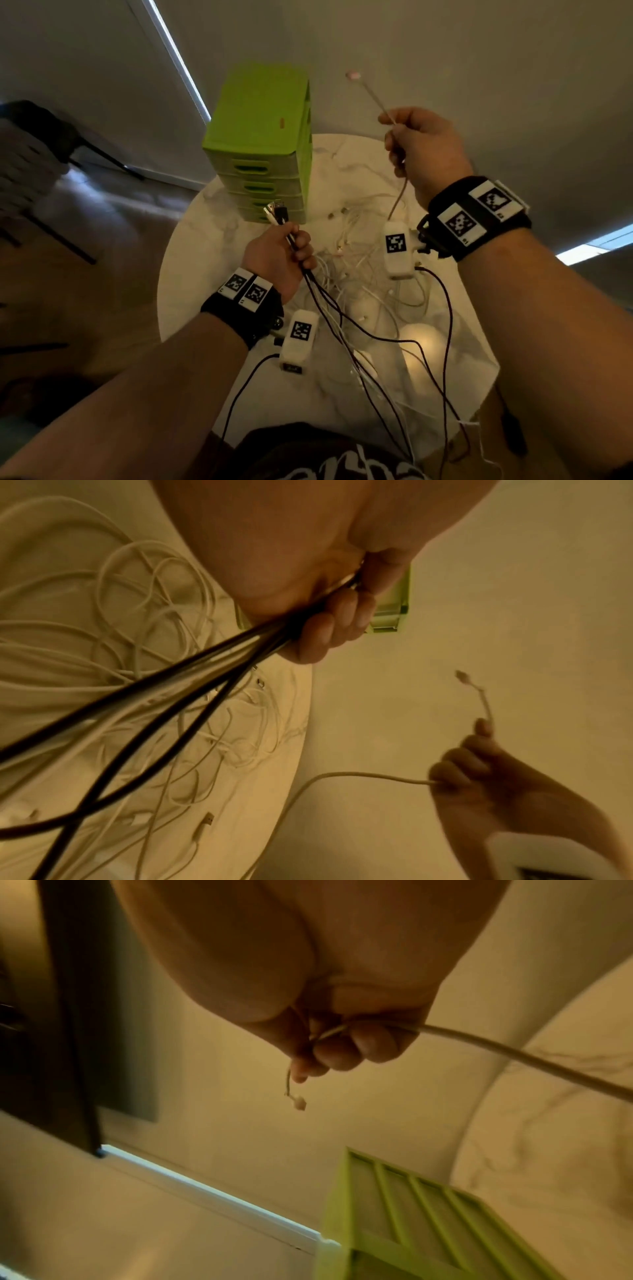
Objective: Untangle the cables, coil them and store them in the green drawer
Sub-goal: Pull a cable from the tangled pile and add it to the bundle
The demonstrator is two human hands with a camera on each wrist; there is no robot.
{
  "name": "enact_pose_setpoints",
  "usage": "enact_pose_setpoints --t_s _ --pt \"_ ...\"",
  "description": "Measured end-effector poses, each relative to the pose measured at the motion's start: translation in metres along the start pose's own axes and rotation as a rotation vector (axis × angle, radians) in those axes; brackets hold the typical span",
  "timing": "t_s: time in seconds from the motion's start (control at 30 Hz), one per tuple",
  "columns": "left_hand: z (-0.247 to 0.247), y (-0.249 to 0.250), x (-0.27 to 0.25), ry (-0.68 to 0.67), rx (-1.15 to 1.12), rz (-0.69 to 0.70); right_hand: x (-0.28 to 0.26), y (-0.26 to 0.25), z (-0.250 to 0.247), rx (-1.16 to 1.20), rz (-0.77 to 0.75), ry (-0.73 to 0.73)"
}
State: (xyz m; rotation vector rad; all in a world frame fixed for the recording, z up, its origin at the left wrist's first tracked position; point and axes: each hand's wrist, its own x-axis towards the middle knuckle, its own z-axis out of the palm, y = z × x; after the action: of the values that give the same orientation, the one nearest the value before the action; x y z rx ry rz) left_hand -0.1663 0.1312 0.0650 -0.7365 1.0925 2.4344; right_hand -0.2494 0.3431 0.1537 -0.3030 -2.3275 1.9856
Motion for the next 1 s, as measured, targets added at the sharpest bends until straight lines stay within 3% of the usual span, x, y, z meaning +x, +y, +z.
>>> enact_pose_setpoints --t_s 0.17,0.37,0.5,0.67,0.8,0.93,1.0 --pt "0.015 -0.004 -0.016 -0.005 -0.06 0.009 -0.03 -0.051 -0.019 0.051 -0.193 -0.009" --pt "0.026 -0.015 -0.028 -0.043 -0.091 0.104 -0.101 0.02 -0.006 -0.324 -0.066 -0.349" --pt "0.023 -0.028 -0.033 -0.058 -0.075 0.153 -0.135 0.054 -0.002 -0.432 -0.022 -0.424" --pt "0.03 -0.04 -0.045 -0.094 0.043 0.213 -0.144 0.063 -0.004 -0.546 -0.033 -0.405" --pt "0.039 -0.046 -0.05 -0.039 0.222 0.273 -0.145 0.062 -0.01 -0.557 -0.04 -0.417" --pt "0.037 -0.05 -0.052 -0.061 0.342 0.292 -0.135 0.048 -0.015 -0.398 -0.139 -0.207" --pt "0.038 -0.052 -0.054 -0.109 0.412 0.29 -0.127 0.039 -0.011 -0.28 -0.148 -0.2"
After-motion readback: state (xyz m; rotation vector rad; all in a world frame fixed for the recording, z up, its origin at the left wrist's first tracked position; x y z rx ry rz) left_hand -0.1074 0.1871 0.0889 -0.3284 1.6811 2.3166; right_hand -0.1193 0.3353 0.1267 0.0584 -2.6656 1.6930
